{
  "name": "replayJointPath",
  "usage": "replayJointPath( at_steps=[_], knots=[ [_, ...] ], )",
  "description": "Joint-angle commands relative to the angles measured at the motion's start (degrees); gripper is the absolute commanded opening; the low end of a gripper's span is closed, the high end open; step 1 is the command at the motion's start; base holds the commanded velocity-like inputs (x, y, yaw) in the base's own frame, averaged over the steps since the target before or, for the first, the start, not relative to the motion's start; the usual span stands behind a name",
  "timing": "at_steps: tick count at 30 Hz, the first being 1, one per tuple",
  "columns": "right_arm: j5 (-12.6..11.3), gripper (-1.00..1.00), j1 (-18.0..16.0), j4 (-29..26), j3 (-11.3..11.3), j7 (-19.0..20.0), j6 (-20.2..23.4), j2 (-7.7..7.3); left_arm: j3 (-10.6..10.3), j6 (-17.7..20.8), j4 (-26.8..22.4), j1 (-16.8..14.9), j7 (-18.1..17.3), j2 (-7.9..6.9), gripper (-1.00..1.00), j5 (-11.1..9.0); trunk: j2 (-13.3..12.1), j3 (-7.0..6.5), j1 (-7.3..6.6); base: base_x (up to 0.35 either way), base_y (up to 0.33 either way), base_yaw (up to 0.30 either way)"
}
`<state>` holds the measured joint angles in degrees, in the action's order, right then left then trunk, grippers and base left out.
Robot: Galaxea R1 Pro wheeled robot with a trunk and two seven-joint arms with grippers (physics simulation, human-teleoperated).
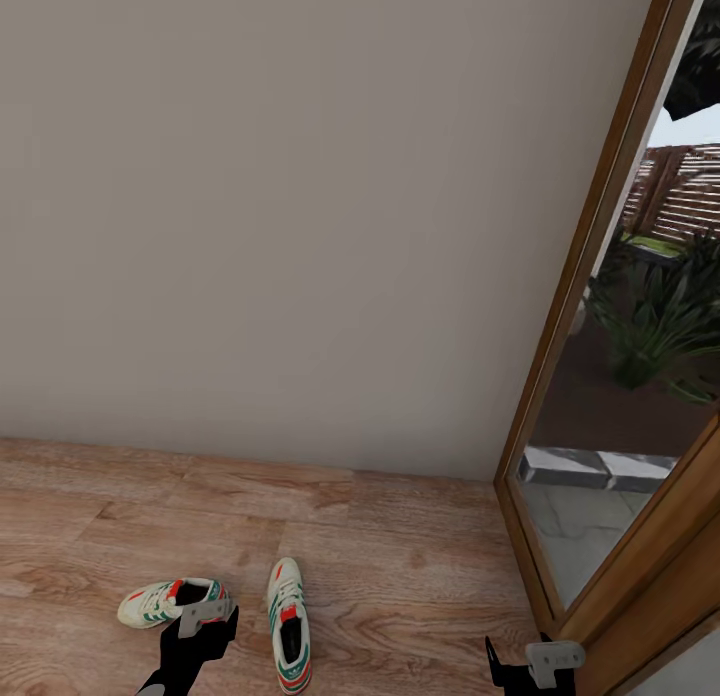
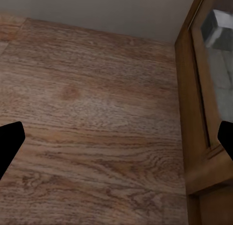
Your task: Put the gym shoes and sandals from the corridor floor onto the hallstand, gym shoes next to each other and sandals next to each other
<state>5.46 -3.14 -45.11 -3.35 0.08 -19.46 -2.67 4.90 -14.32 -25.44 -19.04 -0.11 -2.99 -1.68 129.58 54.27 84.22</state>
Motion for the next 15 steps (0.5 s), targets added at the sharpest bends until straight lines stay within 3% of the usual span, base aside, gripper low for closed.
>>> replayJointPath(
  at_steps=[1,15],
  knots=[
    [0.6,1.00,0.0,0.0,-0.2,0.0,-0.2,0.03,0.0,-0.2,0.0,0.0,0.0,0.00,1.00,-0.2,0.0,0.05,-0.01,0.000,-0.020,0.000],
    [0.5,1.00,0.0,0.0,-0.2,0.0,-0.2,0.11,0.0,-0.2,0.0,0.0,0.3,0.00,1.00,-0.2,0.0,0.05,-0.01,0.000,-0.083,0.000]
  ],
)
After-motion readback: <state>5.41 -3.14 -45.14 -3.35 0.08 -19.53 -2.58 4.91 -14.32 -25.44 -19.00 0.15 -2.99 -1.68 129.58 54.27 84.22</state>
